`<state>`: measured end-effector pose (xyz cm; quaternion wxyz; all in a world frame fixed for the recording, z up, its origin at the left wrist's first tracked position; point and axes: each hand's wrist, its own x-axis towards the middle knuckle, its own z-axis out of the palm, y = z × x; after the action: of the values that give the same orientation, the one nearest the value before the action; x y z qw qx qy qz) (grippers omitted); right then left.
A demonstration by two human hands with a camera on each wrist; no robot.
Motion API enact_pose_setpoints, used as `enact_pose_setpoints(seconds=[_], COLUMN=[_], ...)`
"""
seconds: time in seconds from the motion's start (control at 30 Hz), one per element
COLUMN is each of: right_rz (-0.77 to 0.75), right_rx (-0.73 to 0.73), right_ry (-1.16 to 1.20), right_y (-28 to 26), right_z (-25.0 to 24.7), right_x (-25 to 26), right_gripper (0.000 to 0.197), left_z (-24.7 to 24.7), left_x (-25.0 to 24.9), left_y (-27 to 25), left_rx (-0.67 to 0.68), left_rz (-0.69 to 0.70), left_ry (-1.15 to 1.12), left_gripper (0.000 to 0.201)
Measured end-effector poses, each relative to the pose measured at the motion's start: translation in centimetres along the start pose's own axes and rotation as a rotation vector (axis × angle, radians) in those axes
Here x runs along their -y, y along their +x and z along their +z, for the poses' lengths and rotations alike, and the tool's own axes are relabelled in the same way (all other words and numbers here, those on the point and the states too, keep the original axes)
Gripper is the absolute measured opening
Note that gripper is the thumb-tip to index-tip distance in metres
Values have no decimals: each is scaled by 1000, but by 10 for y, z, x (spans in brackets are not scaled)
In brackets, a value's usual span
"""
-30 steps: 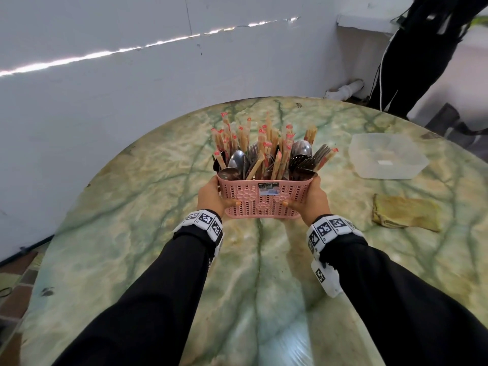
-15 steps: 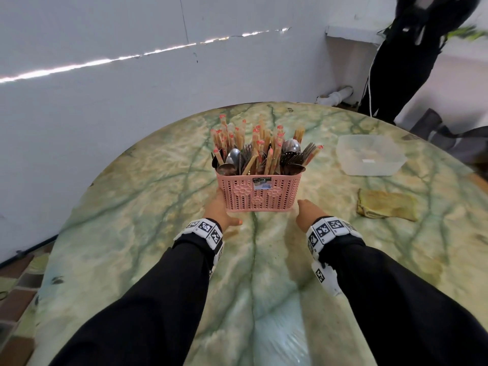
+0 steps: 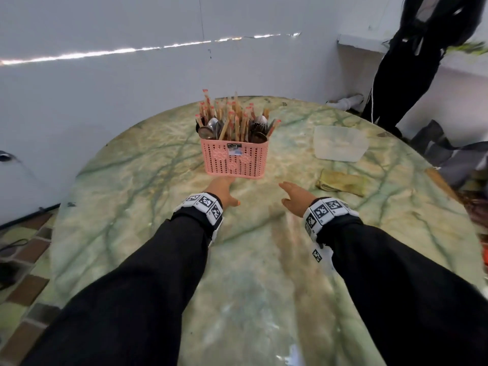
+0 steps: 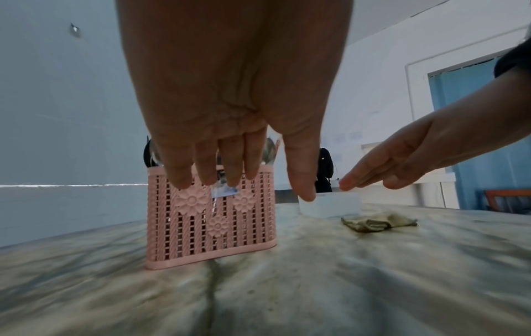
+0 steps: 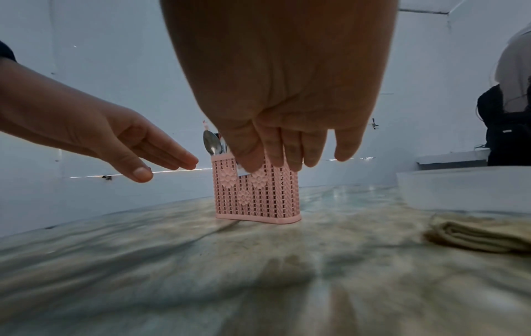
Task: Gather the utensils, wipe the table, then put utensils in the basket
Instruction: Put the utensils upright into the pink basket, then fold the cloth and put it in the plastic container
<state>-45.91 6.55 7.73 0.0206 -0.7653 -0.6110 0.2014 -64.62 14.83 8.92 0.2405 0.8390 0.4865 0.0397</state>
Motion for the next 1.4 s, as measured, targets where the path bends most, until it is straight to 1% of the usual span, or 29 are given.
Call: enact_pose_setpoints(seconds=[0.17, 0.33, 0.53, 0.8, 1.0, 1.2, 1.4], right_rz=[-64, -99, -86, -50, -12, 2, -38], right_rx=[1, 0, 15, 29, 42, 38, 79], right_ry=[-19, -31, -62, -136, -126, -94, -58], right_y=[-38, -56, -67, -76, -73, -59, -36], right_z=[-15, -19, -16, -24, -36, -43, -55], right_x=[-26, -35, -43, -55, -71, -96, -138], right_gripper=[55, 56, 58, 60, 61, 62, 61], left_z=[9, 16, 20, 25, 25, 38, 73], left_x=[-36, -54, -65, -64, -66, -86, -118], left_y=[-36, -53, -60, -69, -59, -44, -20], left_rx=[-33, -23, 4, 92, 63, 77, 146], left_rz=[-50, -72, -49, -41, -60, -61, -155], left_ry=[5, 12, 31, 70, 51, 30, 36], left_gripper=[71, 71, 70, 70, 69, 68, 72])
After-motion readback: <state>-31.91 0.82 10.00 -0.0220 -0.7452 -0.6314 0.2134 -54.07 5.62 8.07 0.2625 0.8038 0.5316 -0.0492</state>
